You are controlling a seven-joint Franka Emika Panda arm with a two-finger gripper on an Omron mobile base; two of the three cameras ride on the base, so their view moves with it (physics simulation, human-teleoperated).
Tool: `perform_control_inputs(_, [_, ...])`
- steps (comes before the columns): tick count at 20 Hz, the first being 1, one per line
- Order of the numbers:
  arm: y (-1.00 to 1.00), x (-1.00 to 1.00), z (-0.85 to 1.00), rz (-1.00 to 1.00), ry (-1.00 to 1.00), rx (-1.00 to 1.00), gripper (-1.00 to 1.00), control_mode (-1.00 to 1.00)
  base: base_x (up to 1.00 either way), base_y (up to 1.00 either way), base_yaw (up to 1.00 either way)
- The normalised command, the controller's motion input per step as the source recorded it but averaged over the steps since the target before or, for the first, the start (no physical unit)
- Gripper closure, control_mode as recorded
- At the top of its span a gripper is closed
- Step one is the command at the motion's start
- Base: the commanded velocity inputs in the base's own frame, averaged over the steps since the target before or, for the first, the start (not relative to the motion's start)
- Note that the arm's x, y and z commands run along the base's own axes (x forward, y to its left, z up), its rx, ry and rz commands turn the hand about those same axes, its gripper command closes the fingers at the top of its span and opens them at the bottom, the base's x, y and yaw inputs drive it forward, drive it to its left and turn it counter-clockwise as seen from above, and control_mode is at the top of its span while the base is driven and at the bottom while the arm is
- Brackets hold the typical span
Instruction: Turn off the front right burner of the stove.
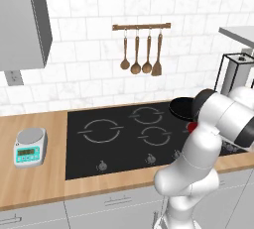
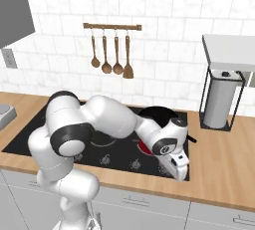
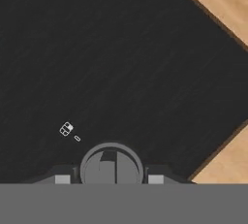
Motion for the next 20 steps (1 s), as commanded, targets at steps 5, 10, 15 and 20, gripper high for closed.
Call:
perform_control_inputs(5, [0.0,0.0,0.0,-0.56,0.0,0.0,1.0,-1.0,0.0,0.0,0.0])
perform_control_inputs(10, [0.0,0.0,0.0,-0.59,0.0,0.0,1.0,-1.0,0.0,0.0,0.0])
perform_control_inputs(15, [0.0,0.02,0.0,-0.64,0.0,0.0,1.0,-1.0,0.0,0.0,0.0])
perform_control_inputs(20, [0.0,0.02,0.0,-0.67,0.02,0.0,1.0,-1.0,0.0,0.0,0.0])
